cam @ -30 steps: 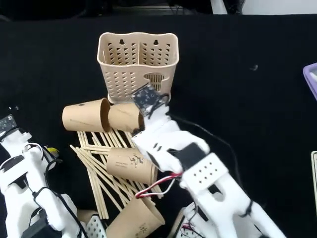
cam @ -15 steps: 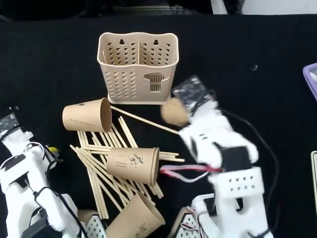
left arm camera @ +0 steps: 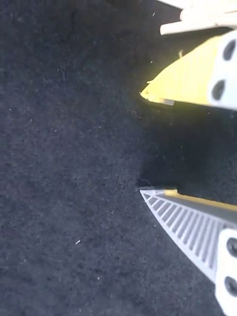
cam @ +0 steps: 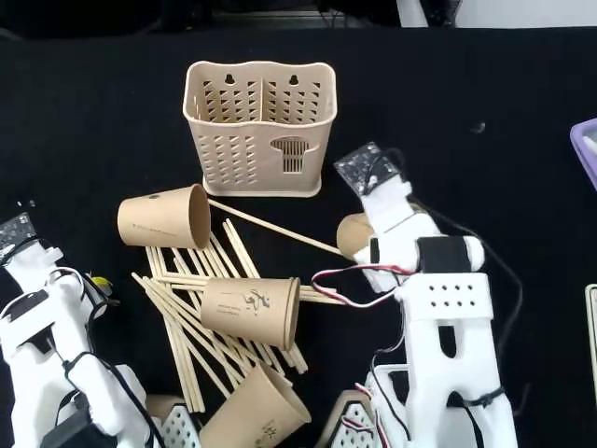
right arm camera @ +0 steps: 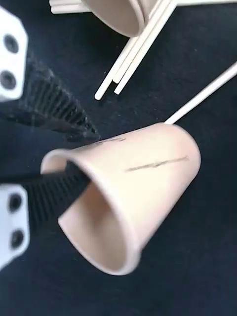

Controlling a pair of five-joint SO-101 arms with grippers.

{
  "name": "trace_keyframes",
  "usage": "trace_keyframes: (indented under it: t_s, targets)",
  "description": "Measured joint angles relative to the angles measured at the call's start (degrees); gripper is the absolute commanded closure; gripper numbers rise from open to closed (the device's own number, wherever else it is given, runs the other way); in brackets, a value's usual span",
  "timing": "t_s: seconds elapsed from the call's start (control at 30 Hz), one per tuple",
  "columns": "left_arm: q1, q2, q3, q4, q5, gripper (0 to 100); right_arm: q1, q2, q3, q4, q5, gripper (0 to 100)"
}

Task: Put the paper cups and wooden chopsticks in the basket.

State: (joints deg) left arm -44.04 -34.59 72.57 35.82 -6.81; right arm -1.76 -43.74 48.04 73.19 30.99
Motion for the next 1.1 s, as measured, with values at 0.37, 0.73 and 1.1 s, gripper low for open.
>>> trace_keyframes:
  t_s: [0.37,0.73,1.1]
  targets:
    - [0.1,-0.4,0.3,-0.1,0.0,72,2.3,0.1,-10.6,0.5,3.2,98.8]
    - [0.1,-0.4,0.3,-0.1,0.0,72,-6.2,4.0,-48.1,0.0,6.4,98.8]
    - [0.1,-0.4,0.3,-0.1,0.0,72,-17.7,33.4,-62.8,-5.4,14.5,98.8]
